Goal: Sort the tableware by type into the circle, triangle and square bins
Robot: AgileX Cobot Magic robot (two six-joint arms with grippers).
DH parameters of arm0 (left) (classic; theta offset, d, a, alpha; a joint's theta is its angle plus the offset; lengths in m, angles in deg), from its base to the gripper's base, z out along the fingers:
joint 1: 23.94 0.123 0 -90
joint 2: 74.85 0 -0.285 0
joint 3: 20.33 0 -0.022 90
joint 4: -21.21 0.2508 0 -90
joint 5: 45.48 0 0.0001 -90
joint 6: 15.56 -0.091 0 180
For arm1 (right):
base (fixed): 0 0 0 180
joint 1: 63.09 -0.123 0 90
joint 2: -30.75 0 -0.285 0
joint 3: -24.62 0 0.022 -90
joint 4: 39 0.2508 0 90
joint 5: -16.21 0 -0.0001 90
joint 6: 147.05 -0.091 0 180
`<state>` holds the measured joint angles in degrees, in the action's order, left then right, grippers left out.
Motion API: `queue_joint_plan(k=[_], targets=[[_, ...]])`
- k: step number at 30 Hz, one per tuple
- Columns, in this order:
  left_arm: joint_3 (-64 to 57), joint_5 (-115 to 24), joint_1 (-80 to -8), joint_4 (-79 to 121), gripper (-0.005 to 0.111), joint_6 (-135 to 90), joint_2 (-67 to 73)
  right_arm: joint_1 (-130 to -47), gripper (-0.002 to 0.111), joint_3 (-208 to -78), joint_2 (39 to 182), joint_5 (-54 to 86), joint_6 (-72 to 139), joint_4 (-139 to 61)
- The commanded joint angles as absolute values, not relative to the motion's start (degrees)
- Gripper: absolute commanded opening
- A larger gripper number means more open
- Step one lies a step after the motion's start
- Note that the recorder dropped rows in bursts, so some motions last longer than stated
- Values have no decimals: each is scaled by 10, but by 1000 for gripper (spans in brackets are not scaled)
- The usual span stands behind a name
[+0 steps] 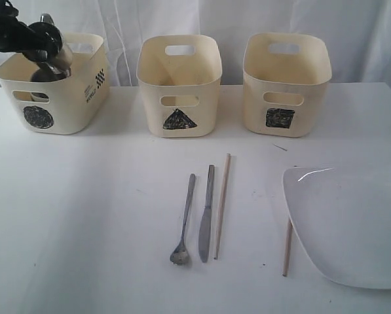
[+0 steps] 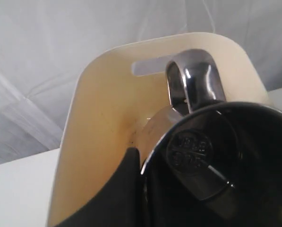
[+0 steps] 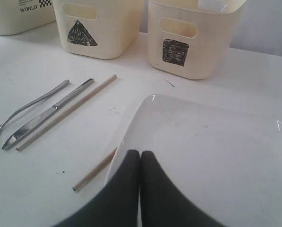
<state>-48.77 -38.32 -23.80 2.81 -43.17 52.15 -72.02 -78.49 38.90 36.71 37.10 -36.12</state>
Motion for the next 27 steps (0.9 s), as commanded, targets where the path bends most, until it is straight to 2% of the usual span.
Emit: queue_joint_plan(k=[1, 4, 6, 10, 12, 19, 25, 27], targets=[[-499, -383, -235, 24, 0, -425, 534, -716, 0, -782, 385, 363, 372, -360], [-499, -363, -231, 24, 0, -425, 541, -716, 0, -782, 385, 363, 372, -360], [-499, -343, -231, 24, 7, -425, 542, -716, 0, -782, 385, 363, 372, -360], [-499, -292, -231, 24, 38, -416, 535, -716, 0, -782, 385, 363, 372, -360], [-499, -266, -229, 24, 46, -409, 526, -716, 0, -782, 385, 363, 372, -360], [-498, -203, -229, 24, 33, -426, 462, -716, 0, -782, 385, 363, 372, -360], [-495, -123, -229, 25, 32, -430, 370, -716, 0, -782, 385, 363, 372, -360], [-455, -118, -229, 25, 31, -430, 321, -716, 0, -782, 385, 363, 372, -360]])
